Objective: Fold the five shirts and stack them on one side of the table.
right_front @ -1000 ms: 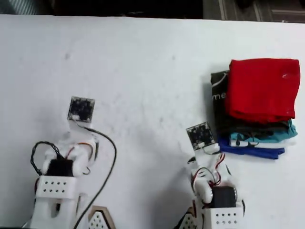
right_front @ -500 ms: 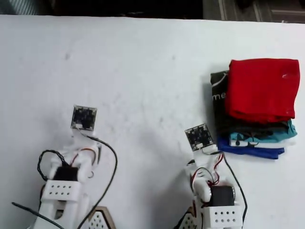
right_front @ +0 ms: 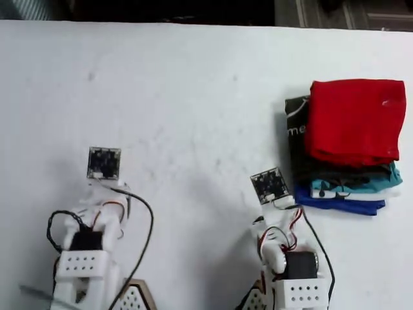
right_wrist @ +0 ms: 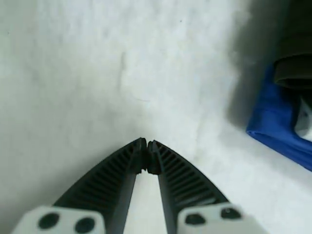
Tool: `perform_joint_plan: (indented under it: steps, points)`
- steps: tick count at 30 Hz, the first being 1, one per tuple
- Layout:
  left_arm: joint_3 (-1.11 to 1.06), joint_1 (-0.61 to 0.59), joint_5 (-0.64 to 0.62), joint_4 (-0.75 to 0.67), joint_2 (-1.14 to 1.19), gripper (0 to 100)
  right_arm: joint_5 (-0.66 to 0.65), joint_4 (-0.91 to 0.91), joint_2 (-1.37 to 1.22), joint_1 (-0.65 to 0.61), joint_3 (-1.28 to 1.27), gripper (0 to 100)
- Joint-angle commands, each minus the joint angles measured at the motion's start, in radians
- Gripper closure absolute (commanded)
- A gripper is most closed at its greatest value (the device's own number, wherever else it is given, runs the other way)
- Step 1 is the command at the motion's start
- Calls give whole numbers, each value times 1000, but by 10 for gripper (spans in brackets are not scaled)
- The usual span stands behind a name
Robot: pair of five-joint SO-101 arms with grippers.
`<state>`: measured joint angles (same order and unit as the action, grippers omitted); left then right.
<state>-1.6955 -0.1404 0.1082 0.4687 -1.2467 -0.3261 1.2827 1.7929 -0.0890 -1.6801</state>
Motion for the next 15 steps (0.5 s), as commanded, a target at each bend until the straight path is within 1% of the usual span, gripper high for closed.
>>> perform_joint_plan:
  steps: [1, 15]
  points:
    - [-3, -8, -12, 64, -110, 976, 9, -15, 5, -1, -11, 981]
    - [-3, -8, -14, 430, -331, 976, 9, -15, 5, -7, -11, 981]
